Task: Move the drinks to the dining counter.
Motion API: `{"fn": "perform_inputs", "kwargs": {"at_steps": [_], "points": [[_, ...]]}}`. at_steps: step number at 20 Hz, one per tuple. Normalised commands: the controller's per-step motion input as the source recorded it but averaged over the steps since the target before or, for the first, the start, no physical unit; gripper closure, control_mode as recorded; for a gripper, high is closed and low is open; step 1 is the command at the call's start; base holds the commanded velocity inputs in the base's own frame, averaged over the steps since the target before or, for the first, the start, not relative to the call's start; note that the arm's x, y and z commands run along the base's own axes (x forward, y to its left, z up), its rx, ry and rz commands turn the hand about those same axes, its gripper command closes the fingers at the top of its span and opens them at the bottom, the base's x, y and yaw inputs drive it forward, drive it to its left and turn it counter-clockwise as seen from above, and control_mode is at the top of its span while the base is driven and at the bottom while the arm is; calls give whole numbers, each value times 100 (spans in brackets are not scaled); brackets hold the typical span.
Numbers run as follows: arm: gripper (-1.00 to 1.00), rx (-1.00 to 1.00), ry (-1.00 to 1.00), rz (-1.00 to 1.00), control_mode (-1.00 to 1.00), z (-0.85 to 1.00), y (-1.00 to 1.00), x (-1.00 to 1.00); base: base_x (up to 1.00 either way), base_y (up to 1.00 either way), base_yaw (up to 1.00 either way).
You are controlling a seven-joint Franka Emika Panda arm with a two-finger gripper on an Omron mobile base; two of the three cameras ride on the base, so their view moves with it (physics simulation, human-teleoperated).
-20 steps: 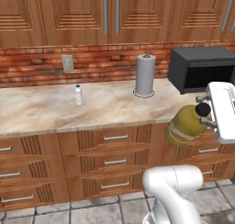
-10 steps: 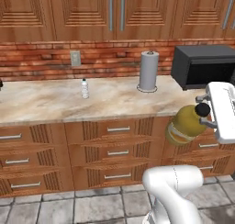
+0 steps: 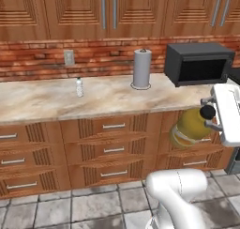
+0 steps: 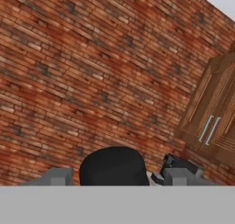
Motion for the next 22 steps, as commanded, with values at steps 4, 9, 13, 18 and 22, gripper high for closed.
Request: {"fn": "perform_inputs", "kwargs": {"at_steps": [4,9,13,18,22], "points": [[100,0,0,0,100,0,0,0,-11,-4,-33],[100,0,0,0,100,0,0,0,0,0,-37],[100,0,0,0,100,0,0,0,0,-13,-42],[100,0,0,0,100,0,0,0,0,-22,-44],[100,0,0,0,100,0,0,0,0,-20,-43]]}}
